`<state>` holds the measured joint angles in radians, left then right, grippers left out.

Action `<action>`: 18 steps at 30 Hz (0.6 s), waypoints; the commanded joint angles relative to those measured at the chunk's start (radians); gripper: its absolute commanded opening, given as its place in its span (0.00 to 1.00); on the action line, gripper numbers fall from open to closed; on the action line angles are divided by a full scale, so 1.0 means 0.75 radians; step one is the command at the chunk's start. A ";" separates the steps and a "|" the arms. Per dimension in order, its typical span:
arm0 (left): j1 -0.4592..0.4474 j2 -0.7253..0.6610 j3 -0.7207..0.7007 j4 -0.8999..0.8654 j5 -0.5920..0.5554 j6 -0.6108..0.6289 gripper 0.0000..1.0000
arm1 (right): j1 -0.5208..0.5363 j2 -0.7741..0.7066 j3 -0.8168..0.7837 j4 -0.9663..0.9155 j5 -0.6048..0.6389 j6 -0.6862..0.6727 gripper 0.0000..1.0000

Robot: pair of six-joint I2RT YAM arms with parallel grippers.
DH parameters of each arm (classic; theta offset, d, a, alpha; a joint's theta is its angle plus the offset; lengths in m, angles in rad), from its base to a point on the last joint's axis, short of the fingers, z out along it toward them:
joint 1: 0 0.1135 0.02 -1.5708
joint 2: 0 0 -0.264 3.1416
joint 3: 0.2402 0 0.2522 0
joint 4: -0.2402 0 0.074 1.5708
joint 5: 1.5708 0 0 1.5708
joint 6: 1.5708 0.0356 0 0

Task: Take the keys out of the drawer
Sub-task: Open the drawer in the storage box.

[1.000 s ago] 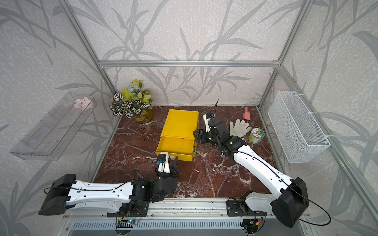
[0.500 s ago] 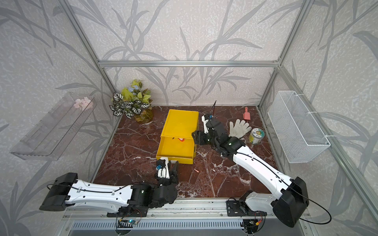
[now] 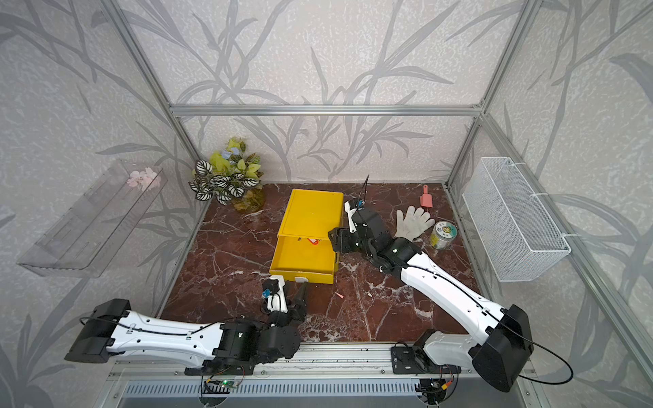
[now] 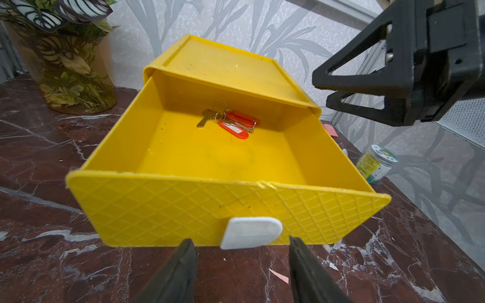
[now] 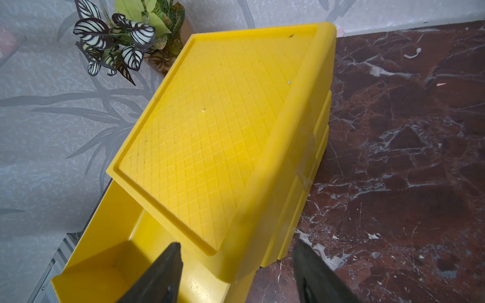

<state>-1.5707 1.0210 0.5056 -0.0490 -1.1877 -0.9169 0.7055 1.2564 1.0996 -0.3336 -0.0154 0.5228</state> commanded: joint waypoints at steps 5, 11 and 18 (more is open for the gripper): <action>0.002 -0.016 -0.022 0.119 -0.012 0.099 0.59 | 0.010 0.003 0.035 0.001 0.024 -0.010 0.70; 0.025 0.087 0.064 0.078 -0.016 0.112 0.59 | 0.010 0.004 0.017 0.010 0.018 -0.012 0.70; 0.049 0.159 0.129 -0.021 -0.122 0.048 0.57 | 0.012 -0.006 -0.001 0.028 -0.006 0.004 0.70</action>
<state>-1.5459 1.1351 0.5739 -0.0090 -1.2186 -0.8623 0.7078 1.2572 1.1042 -0.3336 -0.0116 0.5232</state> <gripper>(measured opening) 0.571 0.700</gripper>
